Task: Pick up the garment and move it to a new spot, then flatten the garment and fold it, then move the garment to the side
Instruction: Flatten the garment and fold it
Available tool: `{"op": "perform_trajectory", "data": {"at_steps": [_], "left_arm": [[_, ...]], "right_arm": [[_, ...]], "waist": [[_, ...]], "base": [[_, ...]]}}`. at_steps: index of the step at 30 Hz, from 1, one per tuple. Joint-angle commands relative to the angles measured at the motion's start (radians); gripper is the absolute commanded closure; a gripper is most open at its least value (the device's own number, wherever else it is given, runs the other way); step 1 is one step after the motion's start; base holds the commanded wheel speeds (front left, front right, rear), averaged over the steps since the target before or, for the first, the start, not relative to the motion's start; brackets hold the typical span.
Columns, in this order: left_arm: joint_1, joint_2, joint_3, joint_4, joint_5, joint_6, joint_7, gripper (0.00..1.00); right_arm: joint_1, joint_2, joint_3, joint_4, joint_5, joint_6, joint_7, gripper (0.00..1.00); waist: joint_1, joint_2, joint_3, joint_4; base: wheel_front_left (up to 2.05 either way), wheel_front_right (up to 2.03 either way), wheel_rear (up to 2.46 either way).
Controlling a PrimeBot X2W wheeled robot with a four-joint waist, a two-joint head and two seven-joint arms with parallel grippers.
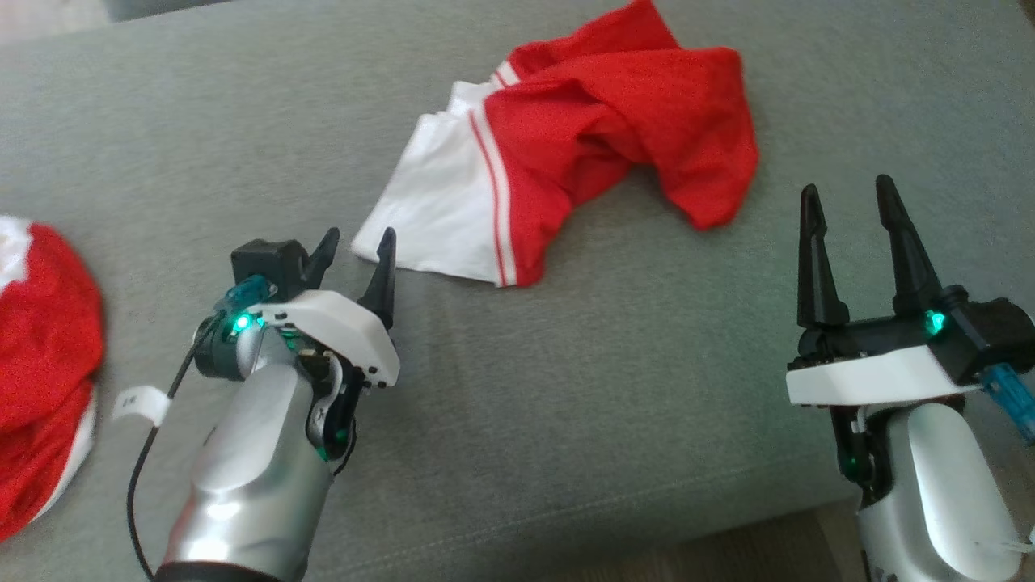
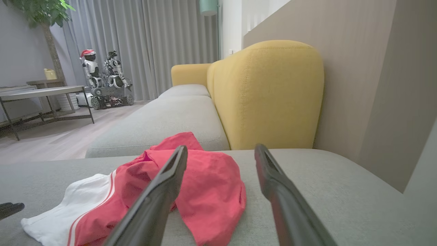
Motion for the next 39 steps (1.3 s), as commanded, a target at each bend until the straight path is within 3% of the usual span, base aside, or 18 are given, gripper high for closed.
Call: {"op": "perform_trajectory", "data": {"at_steps": [1,13,16,17,18,19,23,29,35,39], "left_arm": [[-0.045,0.016,0.020,-0.003,0.017,0.006,-0.003,0.00],[-0.116,0.033,0.012,0.198,0.052,0.076,-0.052,0.00],[-0.128,0.033,0.007,0.236,0.052,0.079,-0.056,0.00],[-0.134,0.030,0.000,0.259,0.047,0.061,-0.053,0.00],[-0.138,0.029,-0.005,0.270,0.044,0.051,-0.050,0.62],[-0.142,0.028,-0.010,0.279,0.042,0.043,-0.048,1.00],[-0.159,0.023,-0.007,0.287,0.022,0.020,-0.068,1.00],[-0.200,0.044,0.036,0.219,0.009,0.026,-0.097,1.00],[-0.210,0.088,0.117,-0.080,0.076,0.062,-0.098,1.00],[-0.184,0.097,0.145,-0.297,0.151,0.051,-0.098,1.00]], "right_arm": [[-0.030,-0.005,0.027,-0.038,0.009,0.008,-0.009,0.00],[-0.024,-0.005,0.032,-0.036,0.022,0.008,-0.009,0.00],[-0.024,-0.005,0.035,-0.037,0.025,0.008,-0.009,0.00],[-0.024,-0.005,0.038,-0.037,0.026,0.008,-0.009,0.00],[-0.025,-0.005,0.039,-0.037,0.027,0.008,-0.009,0.00],[-0.026,-0.005,0.039,-0.037,0.027,0.008,-0.009,0.00],[-0.031,-0.005,0.034,-0.039,0.029,0.008,-0.009,0.00],[-0.041,-0.005,0.022,-0.038,0.030,0.008,-0.009,0.00],[-0.045,-0.005,0.013,-0.032,0.031,0.008,-0.009,0.00],[-0.038,-0.005,0.008,-0.022,0.033,0.008,-0.009,0.00]], "waist": [[0.0000,0.0000,0.021,-0.037],[0.0000,0.0000,0.012,-0.080],[0.0000,0.0000,0.010,-0.079],[0.0000,0.0000,0.009,-0.079],[0.0000,0.0000,0.010,-0.078],[0.0000,0.0000,0.011,-0.077],[0.0000,0.0000,0.013,-0.071],[0.0000,0.0000,0.014,-0.059],[0.0000,0.0000,-0.006,-0.043],[0.0000,0.0000,-0.027,-0.026]], "base": [[0.00,0.00,0.00],[0.00,0.00,0.00],[0.00,0.00,0.00],[0.00,0.00,0.00],[0.00,0.00,0.00],[0.00,0.00,0.00],[0.00,0.00,0.00],[0.00,0.00,0.00],[0.00,0.00,0.00],[0.00,0.00,0.00]]}}
